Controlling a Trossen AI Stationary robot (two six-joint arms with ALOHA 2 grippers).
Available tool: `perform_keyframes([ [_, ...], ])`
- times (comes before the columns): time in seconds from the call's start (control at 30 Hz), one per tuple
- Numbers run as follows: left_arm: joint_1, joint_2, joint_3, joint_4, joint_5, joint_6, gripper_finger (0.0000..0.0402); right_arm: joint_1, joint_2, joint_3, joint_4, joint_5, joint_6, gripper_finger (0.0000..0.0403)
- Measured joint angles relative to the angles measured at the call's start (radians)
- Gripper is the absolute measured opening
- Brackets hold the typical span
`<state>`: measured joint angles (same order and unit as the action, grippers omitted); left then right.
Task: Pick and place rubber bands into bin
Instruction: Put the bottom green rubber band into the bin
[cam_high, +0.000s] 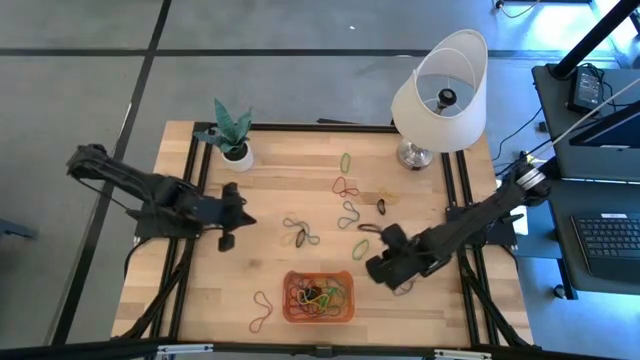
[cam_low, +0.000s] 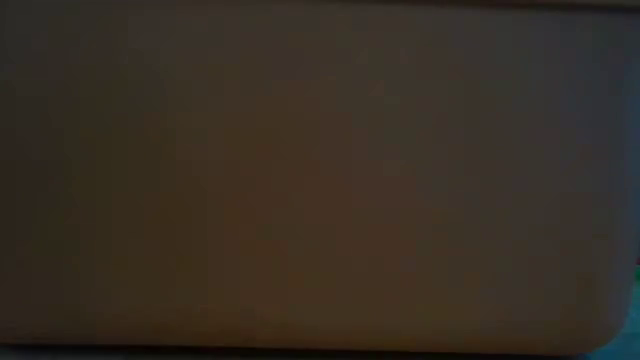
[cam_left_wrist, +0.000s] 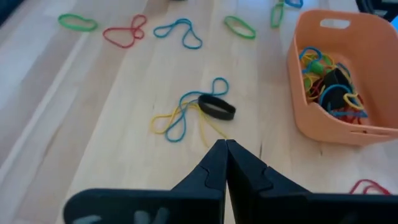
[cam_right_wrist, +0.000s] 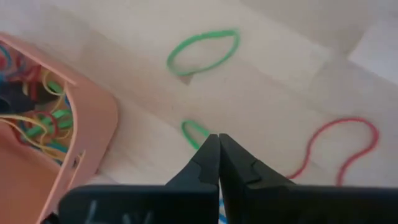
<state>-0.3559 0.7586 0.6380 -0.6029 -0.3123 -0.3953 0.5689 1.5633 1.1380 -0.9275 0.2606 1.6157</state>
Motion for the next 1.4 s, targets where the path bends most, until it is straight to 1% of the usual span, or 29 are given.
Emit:
perform_keyframes([
  [0.13,0.019,-0.084,-0.041,0.006,0.0,0.028,0.0002,-0.004,0.095,0.053,-0.001,-0.029,0.029,0.0006],
  [0.23,0.026,-0.116,-0.045,-0.004,0.001,0.072,0.0002,-0.012,0.139,0.055,-0.006,-0.07,0.085,0.0021],
  [0.37,0.036,-0.136,-0.045,0.002,0.03,0.163,0.0002,-0.031,0.184,0.041,-0.002,-0.162,0.093,0.0048],
  [0.53,0.062,-0.138,-0.045,0.002,0.079,0.246,0.0002,-0.051,0.236,0.031,0.035,-0.186,0.086,0.009],
  [0.77,0.097,-0.139,-0.045,0.001,0.107,0.26,0.0002,-0.064,0.298,0.031,0.063,-0.188,0.081,0.0145],
  [0.9,0.098,-0.139,-0.045,0.001,0.126,0.254,0.0002,-0.063,0.325,0.031,0.065,-0.239,0.08,0.016],
  [0.97,0.098,-0.139,-0.045,0.001,0.13,0.251,0.0002,-0.063,0.334,0.031,0.066,-0.246,0.079,0.0162],
  [1.1,0.098,-0.139,-0.045,0.002,0.129,0.247,0.0002,-0.063,0.345,0.034,0.069,-0.255,0.078,0.0161],
  [1.17,0.098,-0.139,-0.045,0.001,0.129,0.23,0.0002,-0.063,0.345,0.034,0.078,-0.258,0.078,0.0149],
  [1.27,0.098,-0.139,-0.045,0.001,0.131,0.223,0.0002,-0.063,0.346,0.033,0.105,-0.262,0.078,0.0107],
  [1.4,0.098,-0.139,-0.045,0.001,0.132,0.223,0.0002,-0.063,0.346,0.032,0.135,-0.262,0.082,0.0022],
])
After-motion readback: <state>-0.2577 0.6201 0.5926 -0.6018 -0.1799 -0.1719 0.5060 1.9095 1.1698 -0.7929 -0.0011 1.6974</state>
